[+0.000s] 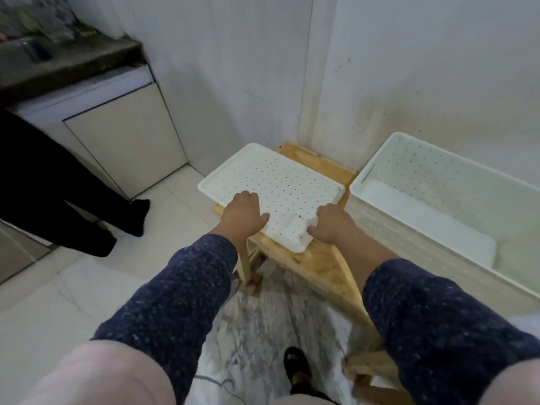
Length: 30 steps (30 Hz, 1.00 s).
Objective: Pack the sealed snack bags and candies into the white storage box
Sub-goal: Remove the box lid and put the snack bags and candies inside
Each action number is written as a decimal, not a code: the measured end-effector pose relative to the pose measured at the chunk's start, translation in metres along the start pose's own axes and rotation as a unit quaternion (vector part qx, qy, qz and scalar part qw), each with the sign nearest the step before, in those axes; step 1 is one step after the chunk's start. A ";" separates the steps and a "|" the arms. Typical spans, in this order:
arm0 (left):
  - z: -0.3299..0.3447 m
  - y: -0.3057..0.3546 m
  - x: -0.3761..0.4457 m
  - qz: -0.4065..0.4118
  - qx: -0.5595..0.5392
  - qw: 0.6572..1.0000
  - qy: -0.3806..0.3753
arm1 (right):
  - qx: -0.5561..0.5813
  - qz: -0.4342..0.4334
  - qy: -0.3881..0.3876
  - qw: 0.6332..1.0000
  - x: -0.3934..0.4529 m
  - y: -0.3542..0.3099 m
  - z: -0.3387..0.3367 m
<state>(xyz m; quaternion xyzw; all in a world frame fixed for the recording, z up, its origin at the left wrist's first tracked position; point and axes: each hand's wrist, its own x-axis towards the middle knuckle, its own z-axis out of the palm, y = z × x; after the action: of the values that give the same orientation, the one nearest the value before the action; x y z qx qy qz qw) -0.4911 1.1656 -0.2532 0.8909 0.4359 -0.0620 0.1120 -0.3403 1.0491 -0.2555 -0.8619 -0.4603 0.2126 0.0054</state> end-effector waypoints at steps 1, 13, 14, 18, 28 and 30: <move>-0.006 0.001 -0.010 0.010 0.000 1.000 0.006 | -0.003 0.006 0.010 1.000 -0.012 -0.002 -0.003; -0.055 0.066 -0.122 0.171 0.061 0.980 0.076 | 0.008 0.121 0.132 0.984 -0.187 0.035 -0.022; -0.057 0.080 -0.129 0.187 0.064 0.977 0.082 | 0.013 0.134 0.141 0.981 -0.200 0.046 -0.025; -0.059 0.138 -0.158 0.252 0.061 0.961 0.100 | 0.028 0.192 0.168 0.967 -0.253 0.094 -0.031; -0.032 0.318 -0.223 0.356 0.029 0.927 0.114 | 0.037 0.279 0.185 0.942 -0.372 0.242 -0.035; -0.024 0.361 -0.236 0.367 0.023 0.923 0.114 | 0.028 0.284 0.188 0.940 -0.398 0.279 -0.040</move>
<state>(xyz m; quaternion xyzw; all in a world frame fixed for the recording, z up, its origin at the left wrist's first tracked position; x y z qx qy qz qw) -0.3499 0.7763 -0.1280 0.9919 0.0863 0.0753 0.0555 -0.2979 0.5791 -0.1330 -0.9806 -0.1808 0.0519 0.0550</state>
